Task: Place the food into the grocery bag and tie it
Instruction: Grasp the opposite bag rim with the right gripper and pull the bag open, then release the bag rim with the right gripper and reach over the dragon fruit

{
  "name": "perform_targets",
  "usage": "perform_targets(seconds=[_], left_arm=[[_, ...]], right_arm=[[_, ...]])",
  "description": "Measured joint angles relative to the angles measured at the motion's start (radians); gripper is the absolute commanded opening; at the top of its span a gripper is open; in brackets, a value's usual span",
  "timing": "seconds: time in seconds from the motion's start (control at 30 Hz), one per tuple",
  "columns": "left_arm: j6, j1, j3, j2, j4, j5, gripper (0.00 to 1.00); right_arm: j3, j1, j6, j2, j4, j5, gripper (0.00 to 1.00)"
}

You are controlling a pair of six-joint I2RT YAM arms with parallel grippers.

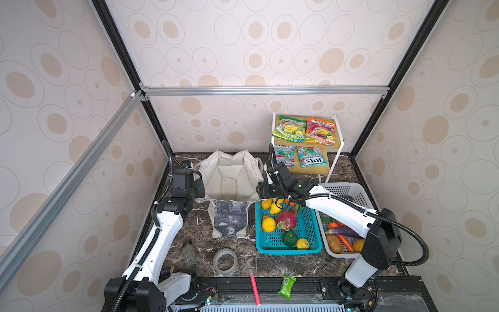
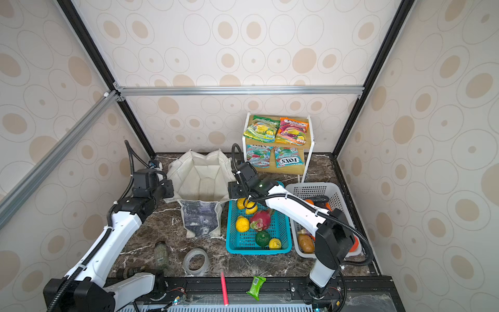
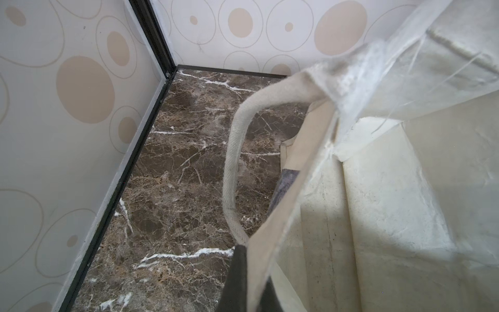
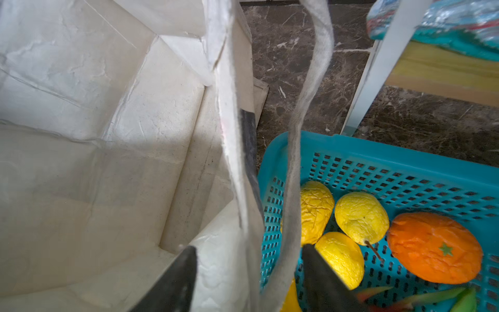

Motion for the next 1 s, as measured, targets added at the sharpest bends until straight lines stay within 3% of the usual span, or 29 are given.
perform_targets(seconds=[0.27, 0.57, 0.77, 1.0], left_arm=[[0.0, 0.001, -0.052, -0.02, 0.05, 0.023, 0.0], [0.0, 0.001, -0.072, -0.045, 0.065, 0.031, 0.0], [-0.001, 0.001, -0.079, -0.054, 0.065, 0.031, 0.0], [-0.001, 0.001, -0.08, -0.056, 0.065, 0.03, 0.0]], right_arm=[[-0.037, -0.034, -0.07, -0.199, -0.076, -0.006, 1.0], [-0.133, -0.342, -0.021, -0.361, -0.254, -0.064, 1.0], [-0.287, -0.342, -0.045, -0.454, -0.33, -0.045, 1.0], [-0.433, -0.308, 0.042, -0.511, -0.262, -0.103, 1.0]])
